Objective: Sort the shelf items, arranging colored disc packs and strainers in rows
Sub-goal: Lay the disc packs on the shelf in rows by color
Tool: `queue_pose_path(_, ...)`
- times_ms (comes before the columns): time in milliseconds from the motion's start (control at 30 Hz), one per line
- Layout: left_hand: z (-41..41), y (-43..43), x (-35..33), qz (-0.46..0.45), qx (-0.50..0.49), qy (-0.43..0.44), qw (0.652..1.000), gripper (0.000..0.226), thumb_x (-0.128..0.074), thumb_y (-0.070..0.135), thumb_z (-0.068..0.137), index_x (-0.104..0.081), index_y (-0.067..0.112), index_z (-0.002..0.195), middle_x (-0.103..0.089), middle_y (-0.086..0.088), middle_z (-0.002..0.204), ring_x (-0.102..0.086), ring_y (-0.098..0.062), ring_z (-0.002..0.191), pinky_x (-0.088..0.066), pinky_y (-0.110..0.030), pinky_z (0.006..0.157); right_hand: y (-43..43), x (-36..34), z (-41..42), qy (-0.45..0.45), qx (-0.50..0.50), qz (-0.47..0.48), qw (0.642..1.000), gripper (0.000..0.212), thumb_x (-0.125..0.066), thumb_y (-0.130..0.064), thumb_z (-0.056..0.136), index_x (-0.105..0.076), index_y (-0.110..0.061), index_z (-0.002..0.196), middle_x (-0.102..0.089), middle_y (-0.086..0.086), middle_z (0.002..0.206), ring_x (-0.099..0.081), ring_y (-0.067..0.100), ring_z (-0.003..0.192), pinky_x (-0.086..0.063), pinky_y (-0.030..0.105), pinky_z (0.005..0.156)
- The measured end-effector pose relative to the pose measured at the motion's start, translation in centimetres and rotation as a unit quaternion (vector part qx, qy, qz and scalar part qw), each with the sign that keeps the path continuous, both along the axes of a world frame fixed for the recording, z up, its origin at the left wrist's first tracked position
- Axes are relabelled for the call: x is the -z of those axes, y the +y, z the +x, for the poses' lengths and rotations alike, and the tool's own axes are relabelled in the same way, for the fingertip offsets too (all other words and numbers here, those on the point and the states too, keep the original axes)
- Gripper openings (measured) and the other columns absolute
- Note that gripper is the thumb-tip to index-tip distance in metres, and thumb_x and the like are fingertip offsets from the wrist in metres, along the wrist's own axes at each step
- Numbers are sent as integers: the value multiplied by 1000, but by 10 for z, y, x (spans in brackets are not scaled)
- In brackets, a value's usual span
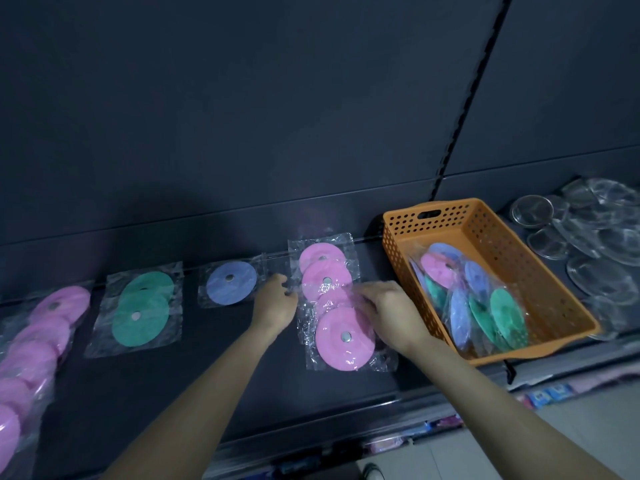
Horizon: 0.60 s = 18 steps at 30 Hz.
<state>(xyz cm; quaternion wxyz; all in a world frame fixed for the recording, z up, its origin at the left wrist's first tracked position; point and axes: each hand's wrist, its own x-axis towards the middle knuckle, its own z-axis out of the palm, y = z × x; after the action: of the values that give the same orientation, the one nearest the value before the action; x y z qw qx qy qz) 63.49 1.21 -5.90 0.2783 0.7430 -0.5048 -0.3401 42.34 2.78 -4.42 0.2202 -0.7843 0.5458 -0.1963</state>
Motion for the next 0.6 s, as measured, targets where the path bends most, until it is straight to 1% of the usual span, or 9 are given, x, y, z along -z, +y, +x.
queue_pose_path(33,1,1,2,4,-9,20,1000,39,-54,4,87,-49,3,126,-63,-9,103,-60,-20,83,-46,-28,70,3,2,-3,1,13,-4,1000,25,-56,-18,92,-68,-7,112,-67,10,114,-60,28,104,-47,37,93)
queue_pose_path(100,3,3,4,15,-34,76,996,41,-56,-3,83,-50,1,123,-63,-9,91,-62,-25,81,-54,-36,76,11,7,-8,4,52,15,999,41,-63,-17,87,-58,-12,127,-55,10,131,-50,31,118,-41,38,104)
queue_pose_path(167,3,5,6,23,-56,132,989,41,-56,-9,82,-49,-2,122,-60,-8,83,-64,-29,79,-56,-43,81,18,12,-10,-12,75,53,996,52,-68,-20,84,-52,-13,133,-46,11,139,-43,30,127,-32,29,109)
queue_pose_path(233,1,6,8,24,-63,156,985,41,-57,-11,82,-49,-4,121,-59,-11,83,-65,-35,84,-56,-47,83,21,14,-8,-21,75,82,994,56,-69,-21,84,-49,-13,136,-41,11,143,-40,27,132,-24,20,105)
queue_pose_path(300,-1,7,10,20,-67,158,985,41,-60,-11,81,-50,-4,120,-59,-10,84,-66,-35,86,-56,-49,83,19,14,-3,-23,73,98,992,56,-68,-20,86,-47,-13,137,-38,11,146,-40,24,132,-21,12,101)
queue_pose_path(367,-2,5,10,15,-71,158,985,39,-60,-10,81,-51,-3,119,-59,-9,83,-65,-31,81,-56,-49,82,16,14,1,-24,75,105,991,56,-67,-18,86,-46,-11,138,-36,10,147,-44,20,128,-18,3,96)
queue_pose_path(433,-1,3,9,8,-67,150,986,38,-59,-9,82,-51,-3,119,-61,-12,86,-66,-33,82,-55,-51,82,11,13,2,-18,77,108,991,56,-67,-18,87,-46,-10,138,-35,10,148,-44,18,128,-19,5,97)
queue_pose_path(533,1,-1,7,5,-51,133,990,38,-60,-6,83,-51,-2,120,-61,-14,91,-66,-36,87,-55,-50,82,5,10,3,-12,78,114,990,58,-67,-20,86,-45,-9,139,-34,9,149,-37,18,134,-19,12,103)
queue_pose_path(600,2,-3,7,-6,-36,89,995,35,-59,-2,85,-53,-1,120,-63,-12,97,-65,-28,85,-55,-41,83,5,8,3,-13,77,111,991,60,-68,-23,86,-44,-8,139,-33,9,149,-38,17,133,-17,9,101)
